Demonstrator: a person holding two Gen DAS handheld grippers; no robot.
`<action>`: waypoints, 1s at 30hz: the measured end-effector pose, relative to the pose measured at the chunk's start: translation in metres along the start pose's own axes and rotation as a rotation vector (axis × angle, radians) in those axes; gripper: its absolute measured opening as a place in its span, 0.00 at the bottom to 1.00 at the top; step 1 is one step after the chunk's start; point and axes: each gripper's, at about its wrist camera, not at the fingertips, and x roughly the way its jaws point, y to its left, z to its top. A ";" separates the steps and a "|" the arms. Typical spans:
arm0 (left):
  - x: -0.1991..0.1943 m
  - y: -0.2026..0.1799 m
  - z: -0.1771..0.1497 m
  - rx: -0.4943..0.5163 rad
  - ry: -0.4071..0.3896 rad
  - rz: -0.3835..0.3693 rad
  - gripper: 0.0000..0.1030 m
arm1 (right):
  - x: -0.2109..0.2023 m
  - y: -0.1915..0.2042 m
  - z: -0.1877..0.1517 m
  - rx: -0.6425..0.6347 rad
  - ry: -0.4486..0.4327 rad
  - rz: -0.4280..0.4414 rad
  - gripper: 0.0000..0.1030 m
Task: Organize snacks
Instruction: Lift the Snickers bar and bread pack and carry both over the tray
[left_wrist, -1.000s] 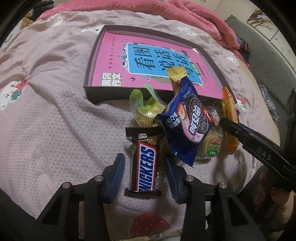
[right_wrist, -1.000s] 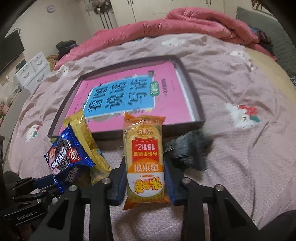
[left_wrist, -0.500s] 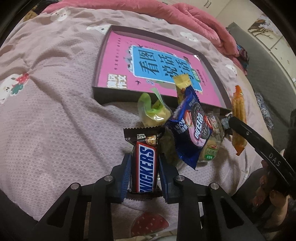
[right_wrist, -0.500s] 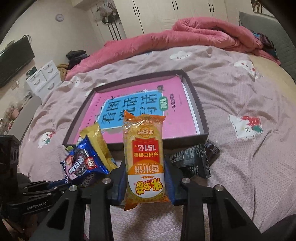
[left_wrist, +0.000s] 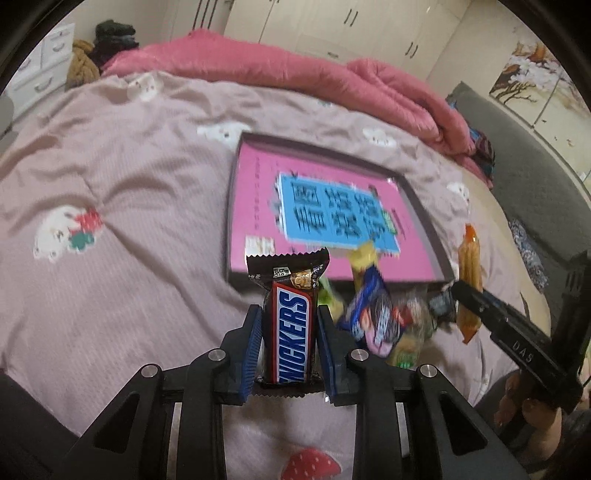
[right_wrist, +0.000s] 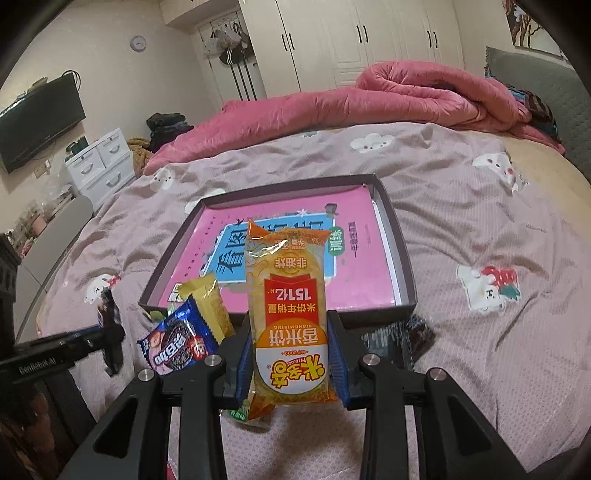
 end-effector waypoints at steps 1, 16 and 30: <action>0.000 0.001 0.005 -0.004 -0.009 0.000 0.29 | 0.001 -0.001 0.001 0.001 -0.004 -0.002 0.35; 0.026 0.012 0.047 -0.067 -0.060 0.017 0.29 | 0.013 -0.019 0.028 0.002 -0.060 -0.040 0.35; 0.076 0.002 0.073 -0.041 -0.005 -0.002 0.29 | 0.059 -0.043 0.043 0.033 -0.019 -0.066 0.35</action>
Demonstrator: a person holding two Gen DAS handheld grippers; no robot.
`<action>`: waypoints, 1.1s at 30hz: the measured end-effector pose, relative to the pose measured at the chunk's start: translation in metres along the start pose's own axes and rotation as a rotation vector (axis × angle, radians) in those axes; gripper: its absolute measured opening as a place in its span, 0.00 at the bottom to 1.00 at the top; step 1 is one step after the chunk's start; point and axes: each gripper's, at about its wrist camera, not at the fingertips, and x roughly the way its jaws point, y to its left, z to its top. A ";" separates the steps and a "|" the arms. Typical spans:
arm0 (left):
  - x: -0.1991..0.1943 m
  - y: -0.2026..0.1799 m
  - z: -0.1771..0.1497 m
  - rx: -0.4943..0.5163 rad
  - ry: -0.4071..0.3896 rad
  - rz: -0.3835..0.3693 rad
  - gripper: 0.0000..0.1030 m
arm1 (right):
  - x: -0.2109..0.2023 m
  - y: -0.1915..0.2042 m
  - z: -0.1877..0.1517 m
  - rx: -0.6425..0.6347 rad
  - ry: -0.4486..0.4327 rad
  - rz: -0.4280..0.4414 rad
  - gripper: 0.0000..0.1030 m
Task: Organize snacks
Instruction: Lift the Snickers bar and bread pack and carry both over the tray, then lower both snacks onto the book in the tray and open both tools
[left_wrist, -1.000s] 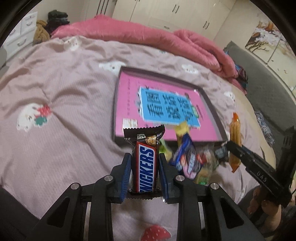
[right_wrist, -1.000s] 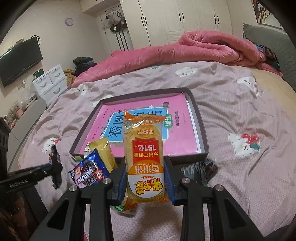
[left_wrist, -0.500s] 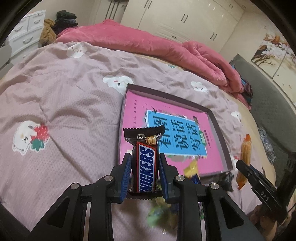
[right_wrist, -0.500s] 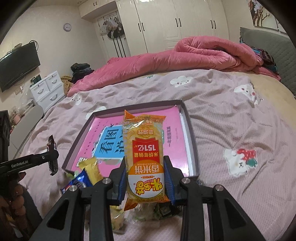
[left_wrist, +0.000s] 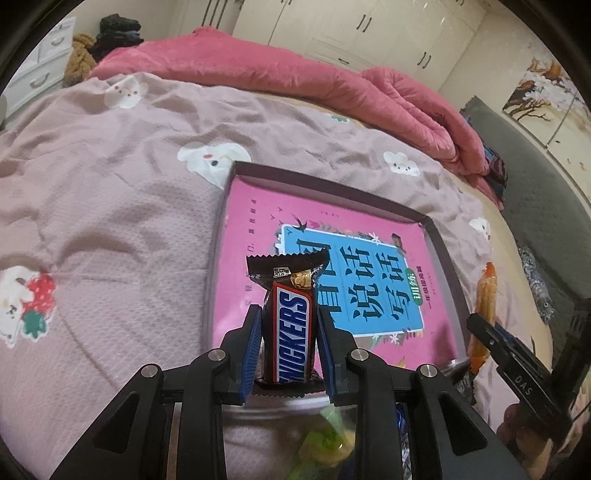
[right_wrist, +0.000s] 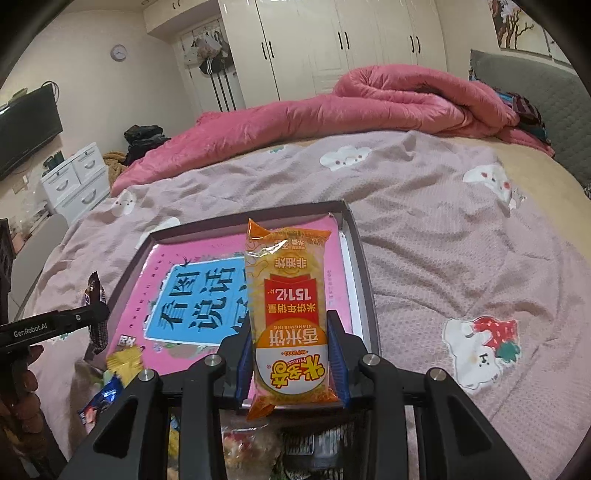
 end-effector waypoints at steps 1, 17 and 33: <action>0.002 -0.001 0.000 0.007 0.005 0.000 0.29 | 0.004 -0.001 -0.001 0.004 0.009 0.005 0.35; 0.033 -0.009 -0.007 0.062 0.079 0.028 0.29 | 0.036 -0.004 -0.011 -0.004 0.093 -0.040 0.35; 0.035 -0.006 -0.009 0.060 0.099 0.051 0.30 | 0.036 -0.005 -0.015 -0.004 0.114 -0.055 0.35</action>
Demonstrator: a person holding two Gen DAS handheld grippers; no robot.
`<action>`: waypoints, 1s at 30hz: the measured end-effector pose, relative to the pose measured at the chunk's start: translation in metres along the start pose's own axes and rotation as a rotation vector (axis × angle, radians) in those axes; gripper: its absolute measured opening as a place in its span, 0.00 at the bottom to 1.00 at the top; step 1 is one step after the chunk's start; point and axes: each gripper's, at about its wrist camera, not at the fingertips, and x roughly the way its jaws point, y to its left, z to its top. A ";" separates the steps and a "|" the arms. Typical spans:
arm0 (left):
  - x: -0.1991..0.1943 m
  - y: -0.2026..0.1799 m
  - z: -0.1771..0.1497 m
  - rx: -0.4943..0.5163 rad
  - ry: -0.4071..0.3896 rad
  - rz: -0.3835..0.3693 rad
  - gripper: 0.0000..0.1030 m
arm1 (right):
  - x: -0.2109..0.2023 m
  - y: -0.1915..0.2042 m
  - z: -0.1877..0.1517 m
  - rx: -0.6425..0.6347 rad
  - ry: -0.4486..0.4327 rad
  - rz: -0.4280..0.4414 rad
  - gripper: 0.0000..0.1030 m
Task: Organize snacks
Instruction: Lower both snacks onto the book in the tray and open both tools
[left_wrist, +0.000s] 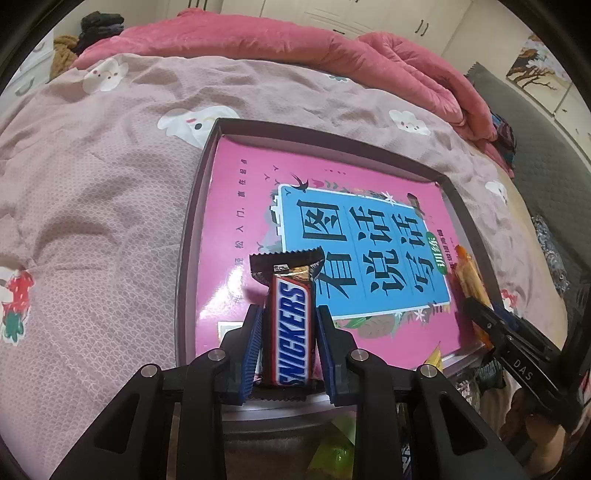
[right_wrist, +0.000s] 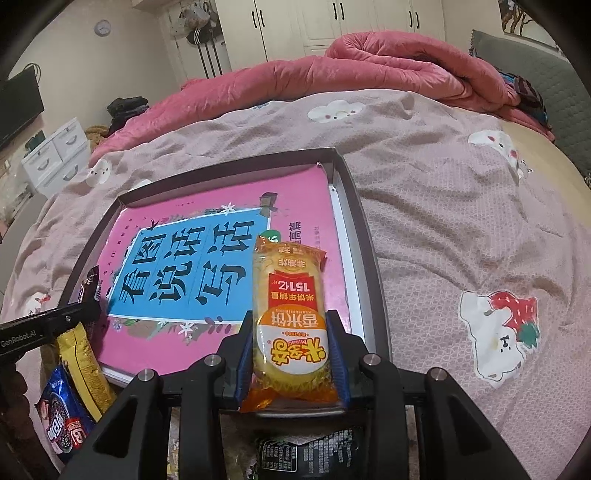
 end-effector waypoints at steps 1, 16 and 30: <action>-0.001 0.000 0.000 0.001 -0.002 -0.001 0.30 | -0.001 0.000 0.000 0.003 -0.002 0.001 0.35; -0.020 0.000 -0.001 0.004 -0.043 0.017 0.45 | -0.016 0.004 0.002 -0.007 -0.044 0.025 0.46; -0.045 -0.012 -0.005 0.051 -0.089 0.062 0.55 | -0.042 0.008 0.003 -0.019 -0.110 0.043 0.54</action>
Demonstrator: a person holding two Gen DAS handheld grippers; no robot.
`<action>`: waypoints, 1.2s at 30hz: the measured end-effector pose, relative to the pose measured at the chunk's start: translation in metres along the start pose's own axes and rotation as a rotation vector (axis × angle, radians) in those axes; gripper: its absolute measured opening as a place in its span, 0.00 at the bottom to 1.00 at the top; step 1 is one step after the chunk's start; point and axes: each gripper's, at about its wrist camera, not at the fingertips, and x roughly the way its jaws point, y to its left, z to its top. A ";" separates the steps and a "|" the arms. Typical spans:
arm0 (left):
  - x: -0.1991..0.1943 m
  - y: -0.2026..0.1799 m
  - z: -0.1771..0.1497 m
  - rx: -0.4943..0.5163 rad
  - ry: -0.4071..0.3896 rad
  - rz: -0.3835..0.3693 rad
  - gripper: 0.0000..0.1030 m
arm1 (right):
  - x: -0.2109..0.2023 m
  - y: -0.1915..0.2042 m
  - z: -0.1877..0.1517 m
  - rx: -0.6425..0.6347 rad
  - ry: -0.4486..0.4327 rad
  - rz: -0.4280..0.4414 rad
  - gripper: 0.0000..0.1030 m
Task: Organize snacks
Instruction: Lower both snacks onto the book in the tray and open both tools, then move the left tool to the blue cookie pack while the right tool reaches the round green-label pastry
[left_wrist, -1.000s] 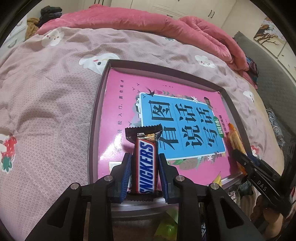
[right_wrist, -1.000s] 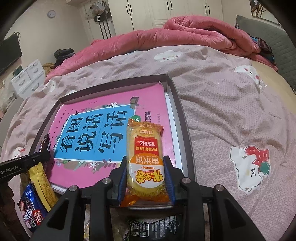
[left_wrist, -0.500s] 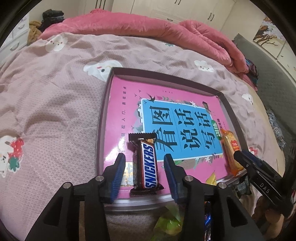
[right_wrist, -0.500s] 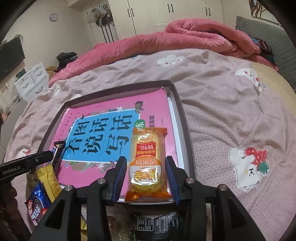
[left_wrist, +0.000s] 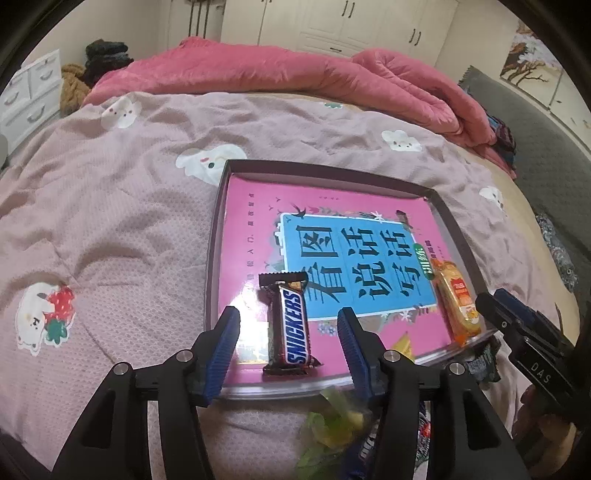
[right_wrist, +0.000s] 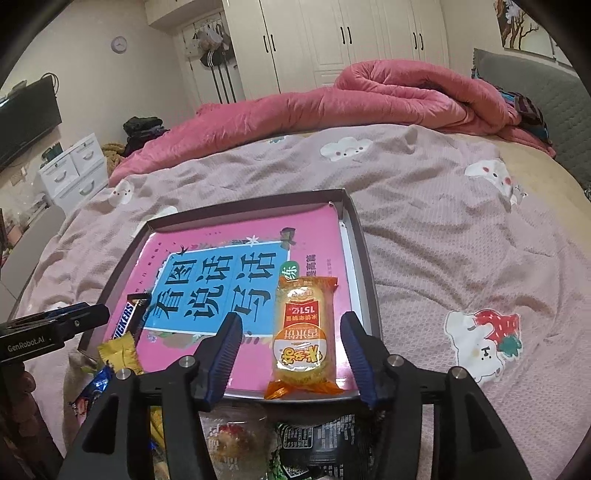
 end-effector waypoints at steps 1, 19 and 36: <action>-0.002 -0.001 0.000 0.004 -0.003 0.002 0.55 | -0.002 0.000 0.000 -0.002 -0.003 0.001 0.54; -0.037 -0.007 -0.010 0.036 -0.018 -0.034 0.64 | -0.042 0.002 -0.003 0.006 -0.053 0.027 0.64; -0.057 -0.035 -0.041 0.203 0.012 -0.070 0.70 | -0.061 0.024 -0.027 -0.021 -0.011 0.066 0.65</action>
